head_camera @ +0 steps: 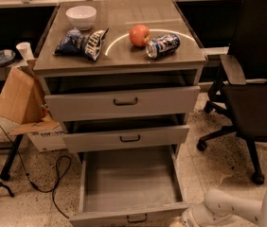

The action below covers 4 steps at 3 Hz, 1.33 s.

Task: Close bottom drawer

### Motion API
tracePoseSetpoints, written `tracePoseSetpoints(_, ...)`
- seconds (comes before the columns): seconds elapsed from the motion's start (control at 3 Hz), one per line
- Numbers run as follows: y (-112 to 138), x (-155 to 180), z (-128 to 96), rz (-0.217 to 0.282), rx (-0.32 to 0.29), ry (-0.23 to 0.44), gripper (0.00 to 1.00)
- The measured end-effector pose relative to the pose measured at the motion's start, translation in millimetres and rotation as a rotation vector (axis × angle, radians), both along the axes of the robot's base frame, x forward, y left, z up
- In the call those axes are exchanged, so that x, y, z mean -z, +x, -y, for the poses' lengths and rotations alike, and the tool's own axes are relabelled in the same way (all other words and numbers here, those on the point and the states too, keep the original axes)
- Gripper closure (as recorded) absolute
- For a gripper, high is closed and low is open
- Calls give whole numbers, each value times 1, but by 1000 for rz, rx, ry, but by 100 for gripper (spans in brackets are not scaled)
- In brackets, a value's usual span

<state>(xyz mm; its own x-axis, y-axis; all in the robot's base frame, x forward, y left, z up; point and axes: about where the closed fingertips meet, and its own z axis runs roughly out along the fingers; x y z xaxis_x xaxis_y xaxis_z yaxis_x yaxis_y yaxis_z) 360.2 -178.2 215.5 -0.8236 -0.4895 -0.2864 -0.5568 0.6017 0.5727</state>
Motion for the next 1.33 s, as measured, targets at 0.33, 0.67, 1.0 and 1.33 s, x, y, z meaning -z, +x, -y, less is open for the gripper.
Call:
tracePoseSetpoints(0.33, 15, 21, -10, 26, 44, -29, 100)
tracePoseSetpoints(0.67, 36, 38, -17, 34, 81, -59, 100)
tracePoseSetpoints(1.0, 58, 52, -25, 45, 87, -73, 100)
tracePoseSetpoints(1.33, 58, 52, -25, 46, 86, -73, 100)
